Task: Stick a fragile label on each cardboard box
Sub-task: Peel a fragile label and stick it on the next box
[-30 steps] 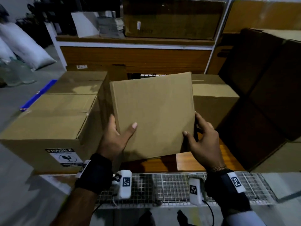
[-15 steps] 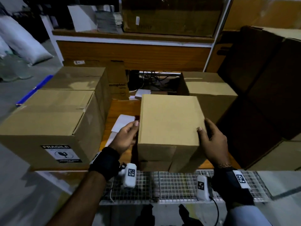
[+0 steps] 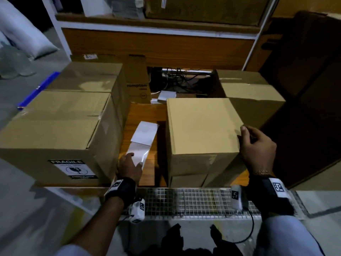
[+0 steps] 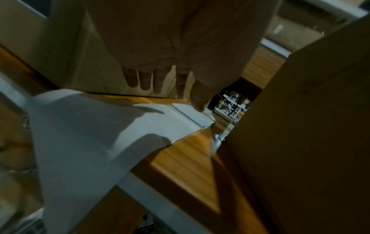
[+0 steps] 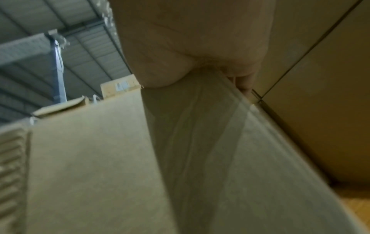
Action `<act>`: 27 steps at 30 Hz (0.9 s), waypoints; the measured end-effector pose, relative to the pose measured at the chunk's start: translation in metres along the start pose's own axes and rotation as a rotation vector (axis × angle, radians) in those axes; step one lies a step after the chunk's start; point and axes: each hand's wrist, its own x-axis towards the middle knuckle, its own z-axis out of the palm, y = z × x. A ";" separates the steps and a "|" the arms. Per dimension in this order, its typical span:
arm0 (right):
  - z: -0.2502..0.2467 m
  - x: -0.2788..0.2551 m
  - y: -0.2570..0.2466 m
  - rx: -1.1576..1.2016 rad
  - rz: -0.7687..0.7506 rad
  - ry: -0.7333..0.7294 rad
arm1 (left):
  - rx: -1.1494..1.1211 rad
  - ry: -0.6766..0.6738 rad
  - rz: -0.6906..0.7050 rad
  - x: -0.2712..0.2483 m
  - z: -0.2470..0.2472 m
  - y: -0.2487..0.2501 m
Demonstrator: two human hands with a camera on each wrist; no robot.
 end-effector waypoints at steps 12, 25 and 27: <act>0.024 -0.098 -0.105 0.038 -0.677 -0.313 | 0.344 -0.006 0.153 -0.021 0.007 -0.015; 0.156 -0.176 -0.089 0.046 -0.466 -0.856 | 0.122 -0.094 0.074 -0.028 -0.018 -0.018; 0.184 -0.179 -0.082 0.052 -0.340 -0.847 | 0.258 -0.066 0.146 -0.020 -0.022 -0.019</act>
